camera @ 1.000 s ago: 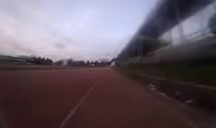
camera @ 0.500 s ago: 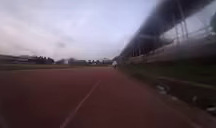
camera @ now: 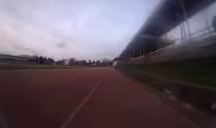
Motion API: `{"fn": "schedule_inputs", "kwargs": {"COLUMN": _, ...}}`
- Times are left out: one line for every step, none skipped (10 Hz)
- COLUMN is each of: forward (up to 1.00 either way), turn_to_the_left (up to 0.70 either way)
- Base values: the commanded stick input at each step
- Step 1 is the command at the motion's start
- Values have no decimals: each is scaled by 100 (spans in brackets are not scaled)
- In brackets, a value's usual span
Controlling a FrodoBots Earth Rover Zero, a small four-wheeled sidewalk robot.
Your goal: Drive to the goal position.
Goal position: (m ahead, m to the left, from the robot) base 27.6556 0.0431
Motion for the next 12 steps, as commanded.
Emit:
{"fn": "schedule_inputs", "kwargs": {"forward": 70, "turn_to_the_left": 0}}
{"fn": "schedule_inputs", "kwargs": {"forward": 70, "turn_to_the_left": 0}}
{"fn": "schedule_inputs", "kwargs": {"forward": 70, "turn_to_the_left": 0}}
{"fn": "schedule_inputs", "kwargs": {"forward": 70, "turn_to_the_left": 0}}
{"fn": "schedule_inputs", "kwargs": {"forward": 70, "turn_to_the_left": 0}}
{"fn": "schedule_inputs", "kwargs": {"forward": 70, "turn_to_the_left": 0}}
{"fn": "schedule_inputs", "kwargs": {"forward": 70, "turn_to_the_left": 0}}
{"fn": "schedule_inputs", "kwargs": {"forward": 70, "turn_to_the_left": 0}}
{"fn": "schedule_inputs", "kwargs": {"forward": 70, "turn_to_the_left": 0}}
{"fn": "schedule_inputs", "kwargs": {"forward": 70, "turn_to_the_left": 0}}
{"fn": "schedule_inputs", "kwargs": {"forward": 70, "turn_to_the_left": 0}}
{"fn": "schedule_inputs", "kwargs": {"forward": 70, "turn_to_the_left": 0}}
